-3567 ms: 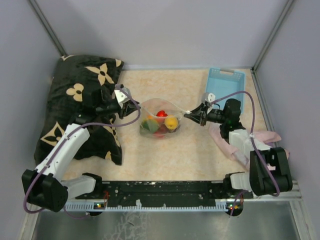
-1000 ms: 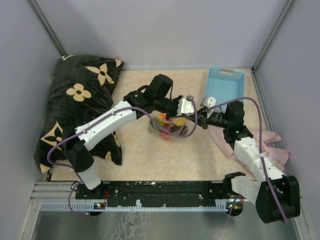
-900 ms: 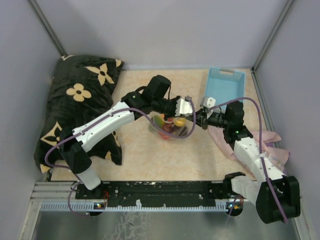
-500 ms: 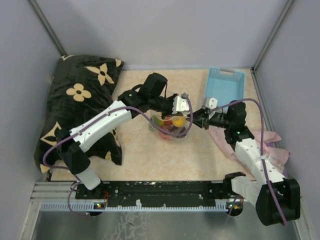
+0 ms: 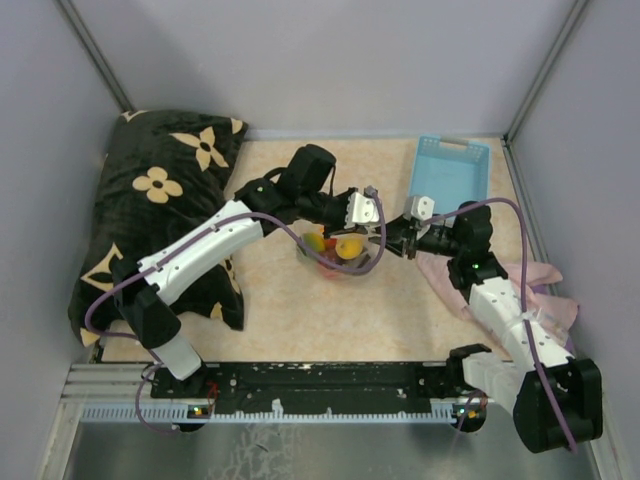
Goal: Place the food in the zip-top bag and seal the zipper
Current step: Zip the zipper food storage bag at the center of the board.
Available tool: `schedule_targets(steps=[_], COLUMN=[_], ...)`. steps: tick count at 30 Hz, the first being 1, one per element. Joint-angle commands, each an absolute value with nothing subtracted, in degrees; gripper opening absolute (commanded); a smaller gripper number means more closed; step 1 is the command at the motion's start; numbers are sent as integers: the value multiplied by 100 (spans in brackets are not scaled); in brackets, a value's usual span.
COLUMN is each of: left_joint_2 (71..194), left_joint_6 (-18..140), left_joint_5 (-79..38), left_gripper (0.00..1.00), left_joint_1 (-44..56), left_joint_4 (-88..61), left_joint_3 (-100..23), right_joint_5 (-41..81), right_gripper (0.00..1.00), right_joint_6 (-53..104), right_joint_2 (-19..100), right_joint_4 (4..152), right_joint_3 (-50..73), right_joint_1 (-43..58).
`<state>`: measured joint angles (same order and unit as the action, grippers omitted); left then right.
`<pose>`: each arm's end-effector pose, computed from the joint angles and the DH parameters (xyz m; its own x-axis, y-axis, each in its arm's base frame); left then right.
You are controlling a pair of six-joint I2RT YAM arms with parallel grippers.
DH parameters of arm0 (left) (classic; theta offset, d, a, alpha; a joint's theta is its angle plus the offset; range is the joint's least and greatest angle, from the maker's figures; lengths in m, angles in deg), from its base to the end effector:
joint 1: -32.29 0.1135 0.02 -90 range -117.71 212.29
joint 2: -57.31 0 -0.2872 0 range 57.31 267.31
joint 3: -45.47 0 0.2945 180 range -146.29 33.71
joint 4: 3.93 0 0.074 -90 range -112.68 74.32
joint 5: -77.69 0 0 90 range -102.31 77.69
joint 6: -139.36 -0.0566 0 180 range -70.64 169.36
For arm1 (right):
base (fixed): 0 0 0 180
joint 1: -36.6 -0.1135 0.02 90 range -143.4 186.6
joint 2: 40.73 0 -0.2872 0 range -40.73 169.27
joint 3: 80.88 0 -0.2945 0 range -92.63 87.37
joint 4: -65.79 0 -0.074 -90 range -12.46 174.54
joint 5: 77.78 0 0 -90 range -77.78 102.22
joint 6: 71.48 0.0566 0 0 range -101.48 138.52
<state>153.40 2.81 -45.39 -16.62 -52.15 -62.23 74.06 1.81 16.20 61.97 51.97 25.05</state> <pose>0.2635 -0.3492 0.3859 0.3980 0.4692 -0.7883 0.9169 -0.1747 0.3589 0.2385 0.0997 0.2937 0.1768 -0.1024 -0.9789 -0.9426 0.2687 -0.1983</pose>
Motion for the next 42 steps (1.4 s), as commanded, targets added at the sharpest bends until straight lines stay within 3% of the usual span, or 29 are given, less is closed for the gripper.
schedule_targets(steps=[1,8,11,18,27,38,42], left_joint_2=[15311,15337,15345,15283,14973,14551,14502], left_joint_6=[236,227,226,153,229,234,310], left_joint_5=[-4685,-4690,-4624,-4105,-3595,-3150,-3705], left_gripper=[0,0,0,0,0,0,0], left_joint_1=[-1719,-1751,-1749,-1733,-1478,-1261,-1261], left_joint_4=[-5269,-5290,-5332,-5580,-5533,-5526,-5512], left_joint_3=[-6428,-6434,-6439,-6373,-6009,-5755,-5791], right_joint_5=[7498,7456,7355,6896,7332,7332,7433], right_gripper=[23,15,0,0,0,0,18], right_joint_6=[274,324,254,-14,475,454,312], right_joint_2=[1566,1661,1662,1411,1205,1169,1189], right_joint_4=[5793,5707,5832,6272,5850,5958,6175], right_joint_3=[4862,4800,4786,4857,5132,5101,4917], right_joint_1=[2370,2294,2298,2335,2959,2989,2771])
